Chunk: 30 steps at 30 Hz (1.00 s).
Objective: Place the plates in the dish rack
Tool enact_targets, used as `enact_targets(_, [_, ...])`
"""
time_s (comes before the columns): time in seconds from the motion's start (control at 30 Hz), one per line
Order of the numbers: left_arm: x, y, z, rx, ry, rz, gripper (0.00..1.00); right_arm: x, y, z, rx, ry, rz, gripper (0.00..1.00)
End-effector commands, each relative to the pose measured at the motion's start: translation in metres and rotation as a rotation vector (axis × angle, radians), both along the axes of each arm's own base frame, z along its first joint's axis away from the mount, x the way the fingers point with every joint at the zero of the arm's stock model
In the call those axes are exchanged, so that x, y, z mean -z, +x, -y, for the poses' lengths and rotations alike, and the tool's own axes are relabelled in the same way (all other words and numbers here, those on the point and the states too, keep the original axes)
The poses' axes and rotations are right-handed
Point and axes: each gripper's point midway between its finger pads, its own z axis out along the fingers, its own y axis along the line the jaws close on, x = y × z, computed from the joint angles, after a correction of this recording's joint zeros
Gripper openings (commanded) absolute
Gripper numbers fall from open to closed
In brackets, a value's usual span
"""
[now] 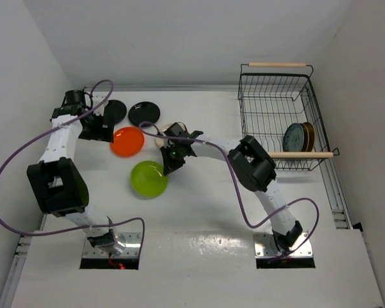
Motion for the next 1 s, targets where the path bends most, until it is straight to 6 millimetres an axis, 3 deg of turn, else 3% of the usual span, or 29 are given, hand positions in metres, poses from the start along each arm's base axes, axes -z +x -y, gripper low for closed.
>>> enact_targets(0.0, [-0.02, 0.001, -0.003, -0.022, 0.001, 0.068, 0.99, 0.021, 0.01, 0.015, 0.102, -0.014, -0.053, 0.0])
enact_targets(0.07, [-0.024, 0.0, -0.003, -0.022, 0.004, 0.077, 0.99, 0.027, 0.014, 0.026, 0.151, -0.007, -0.083, 0.0])
enact_targets(0.23, [-0.024, 0.0, -0.003, -0.022, 0.004, 0.077, 0.99, -0.001, 0.018, 0.027, 0.09, 0.065, -0.02, 0.0])
enact_targets(0.27, [-0.024, 0.0, -0.003, -0.022, 0.004, 0.077, 0.99, -0.023, 0.017, 0.023, 0.053, 0.092, 0.032, 0.0])
enact_targets(0.3, [-0.024, 0.0, -0.006, -0.031, 0.004, 0.077, 0.99, -0.031, 0.016, 0.023, 0.043, 0.1, 0.05, 0.0])
enact_targets(0.33, [-0.024, 0.0, -0.006, -0.031, 0.004, 0.077, 0.99, -0.063, 0.019, 0.023, 0.021, 0.133, 0.114, 0.0])
enact_targets(0.43, [-0.024, 0.0, -0.006, -0.031, 0.004, 0.077, 0.99, -0.113, 0.029, 0.032, 0.034, 0.149, 0.245, 0.0])
enact_targets(0.5, [-0.024, 0.0, -0.006, -0.031, 0.004, 0.077, 0.99, -0.166, 0.043, 0.055, 0.104, 0.133, 0.377, 0.0])
enact_targets(0.53, [-0.024, 0.0, -0.006, -0.031, 0.004, 0.077, 0.99, -0.183, 0.052, 0.063, 0.113, 0.12, 0.434, 0.0])
enact_targets(0.57, [-0.024, 0.0, -0.006, -0.031, 0.004, 0.077, 0.99, -0.216, 0.066, 0.088, 0.204, 0.084, 0.537, 0.0])
enact_targets(0.6, [-0.024, 0.0, -0.006, -0.031, 0.004, 0.077, 0.99, -0.228, 0.067, 0.104, 0.218, 0.038, 0.556, 0.0])
enact_targets(0.63, [-0.024, 0.0, -0.006, -0.031, 0.004, 0.077, 0.99, -0.255, 0.078, 0.118, 0.258, 0.026, 0.617, 0.0])
enact_targets(0.67, [-0.024, -0.001, -0.008, -0.035, -0.003, 0.079, 0.99, -0.27, 0.086, 0.142, 0.329, -0.029, 0.671, 0.0])
enact_targets(0.7, [-0.024, -0.001, -0.008, -0.035, -0.003, 0.079, 0.99, -0.285, 0.095, 0.182, 0.411, -0.114, 0.707, 0.0])
enact_targets(0.77, [-0.027, 0.001, -0.008, -0.035, -0.001, 0.088, 0.99, -0.304, 0.1, 0.229, 0.493, -0.247, 0.789, 0.0])
enact_targets(0.8, [-0.024, 0.002, -0.009, -0.027, 0.002, 0.079, 0.99, -0.309, 0.102, 0.276, 0.603, -0.37, 0.817, 0.0])
enact_targets(0.87, [-0.024, 0.002, -0.009, -0.027, 0.002, 0.079, 0.99, -0.324, 0.097, 0.313, 0.64, -0.472, 0.873, 0.0])
enact_targets(0.97, [-0.023, 0.004, -0.008, -0.022, -0.006, 0.08, 0.99, -0.345, 0.091, 0.403, 0.804, -0.722, 0.921, 0.0])
